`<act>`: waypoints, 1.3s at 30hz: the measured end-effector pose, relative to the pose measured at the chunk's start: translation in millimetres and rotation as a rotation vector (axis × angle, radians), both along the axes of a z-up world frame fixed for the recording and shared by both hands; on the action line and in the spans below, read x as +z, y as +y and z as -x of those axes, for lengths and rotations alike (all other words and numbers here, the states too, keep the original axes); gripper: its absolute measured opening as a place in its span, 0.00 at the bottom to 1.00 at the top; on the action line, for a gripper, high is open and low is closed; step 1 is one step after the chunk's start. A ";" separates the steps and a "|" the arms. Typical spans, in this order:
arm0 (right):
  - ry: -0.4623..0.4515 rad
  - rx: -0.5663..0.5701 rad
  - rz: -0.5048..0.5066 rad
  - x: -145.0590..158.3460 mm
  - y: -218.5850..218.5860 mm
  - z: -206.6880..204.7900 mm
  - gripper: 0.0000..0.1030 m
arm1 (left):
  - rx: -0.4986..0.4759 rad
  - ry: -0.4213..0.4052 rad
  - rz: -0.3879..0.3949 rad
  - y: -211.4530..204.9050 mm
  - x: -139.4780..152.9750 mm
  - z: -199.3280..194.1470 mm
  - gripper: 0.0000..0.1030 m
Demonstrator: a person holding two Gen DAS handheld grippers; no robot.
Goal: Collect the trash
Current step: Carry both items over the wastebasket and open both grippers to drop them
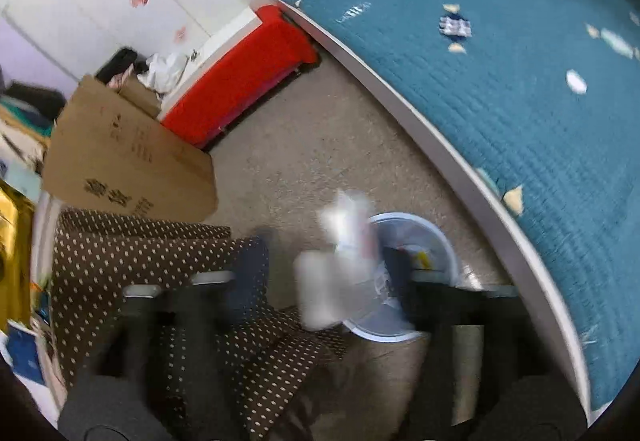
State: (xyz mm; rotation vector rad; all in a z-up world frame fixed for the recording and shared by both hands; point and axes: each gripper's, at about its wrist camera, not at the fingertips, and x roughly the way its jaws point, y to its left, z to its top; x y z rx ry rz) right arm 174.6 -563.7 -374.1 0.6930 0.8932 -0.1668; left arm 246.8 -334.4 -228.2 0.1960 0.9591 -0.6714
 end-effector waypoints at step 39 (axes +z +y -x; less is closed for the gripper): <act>-0.292 -0.083 0.229 178.8 69.2 87.1 0.94 | 0.026 -0.126 0.008 16.4 50.7 24.6 0.92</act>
